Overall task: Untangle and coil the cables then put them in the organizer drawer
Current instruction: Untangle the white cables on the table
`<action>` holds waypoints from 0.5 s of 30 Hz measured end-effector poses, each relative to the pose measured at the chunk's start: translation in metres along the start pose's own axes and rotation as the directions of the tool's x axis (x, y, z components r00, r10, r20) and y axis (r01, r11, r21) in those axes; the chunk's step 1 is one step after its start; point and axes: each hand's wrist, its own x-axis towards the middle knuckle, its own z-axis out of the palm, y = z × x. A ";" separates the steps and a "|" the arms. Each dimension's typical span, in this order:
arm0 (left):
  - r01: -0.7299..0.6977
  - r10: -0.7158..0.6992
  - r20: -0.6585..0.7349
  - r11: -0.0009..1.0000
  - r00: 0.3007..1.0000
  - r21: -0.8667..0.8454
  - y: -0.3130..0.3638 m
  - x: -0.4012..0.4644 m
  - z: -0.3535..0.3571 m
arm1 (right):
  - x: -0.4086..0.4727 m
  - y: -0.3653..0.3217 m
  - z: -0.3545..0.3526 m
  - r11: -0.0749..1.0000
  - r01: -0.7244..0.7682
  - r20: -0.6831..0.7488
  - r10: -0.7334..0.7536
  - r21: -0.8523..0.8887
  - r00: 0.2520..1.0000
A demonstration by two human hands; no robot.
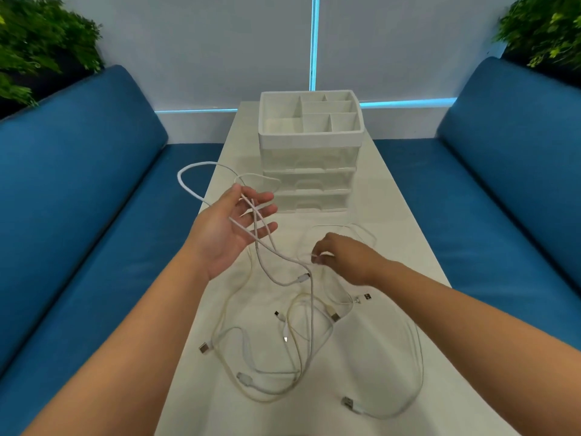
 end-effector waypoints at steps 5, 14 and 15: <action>0.116 -0.103 -0.067 0.966 0.992 0.231 -0.006 0.001 -0.014 | 0.003 -0.008 -0.054 0.985 0.018 -0.229 0.022 0.174 0.973; 0.162 -0.171 0.015 0.951 0.985 0.264 -0.020 0.001 0.004 | 0.021 -0.064 -0.120 0.922 0.123 -0.505 0.086 0.367 0.859; 0.153 -0.173 0.033 0.931 0.984 0.330 -0.022 -0.002 0.009 | 0.024 -0.068 -0.120 0.919 0.115 -0.489 0.092 0.377 0.868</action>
